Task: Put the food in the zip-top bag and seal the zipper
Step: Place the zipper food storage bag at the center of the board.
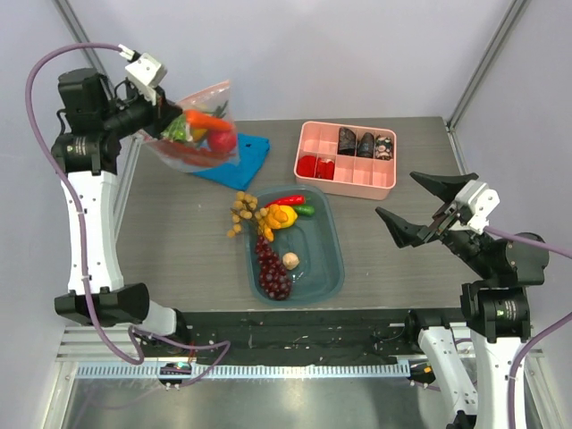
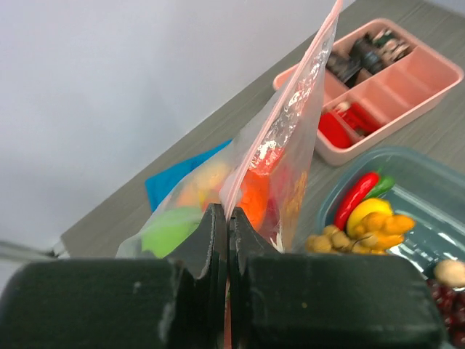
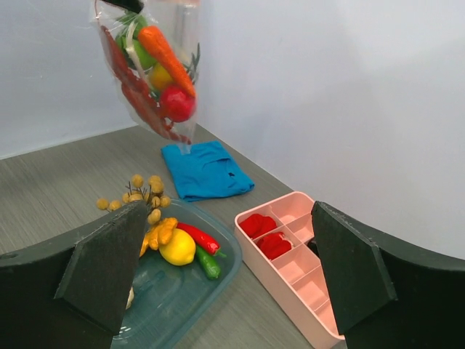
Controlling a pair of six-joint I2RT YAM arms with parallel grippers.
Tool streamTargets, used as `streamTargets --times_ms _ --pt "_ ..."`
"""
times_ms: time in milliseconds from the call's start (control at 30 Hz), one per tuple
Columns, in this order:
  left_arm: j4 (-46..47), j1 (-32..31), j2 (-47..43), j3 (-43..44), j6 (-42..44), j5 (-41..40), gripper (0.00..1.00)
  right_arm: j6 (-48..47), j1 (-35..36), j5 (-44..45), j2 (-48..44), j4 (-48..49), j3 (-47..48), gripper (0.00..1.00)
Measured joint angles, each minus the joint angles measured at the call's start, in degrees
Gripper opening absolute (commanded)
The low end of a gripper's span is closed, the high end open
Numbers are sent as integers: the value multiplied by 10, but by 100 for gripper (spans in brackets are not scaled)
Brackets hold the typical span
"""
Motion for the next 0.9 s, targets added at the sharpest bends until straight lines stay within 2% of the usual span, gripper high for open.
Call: streamTargets --times_ms 233,367,600,633,733,900 --pt "-37 106 41 -41 82 50 0 0 0 0 0 -1 -6 100" --pt "-83 161 86 -49 158 85 0 -2 0 0 2 -2 -6 100" --pt "-190 172 132 -49 299 104 0 -4 0 0 22 -6 -7 100" --pt "-211 172 128 -59 340 107 0 -5 0 0 24 -8 -7 100" --pt "-245 172 92 -139 428 109 0 -6 0 0 25 -12 -10 100" --pt "-289 172 -11 -391 550 68 0 -14 0 -2 25 -21 -16 100"
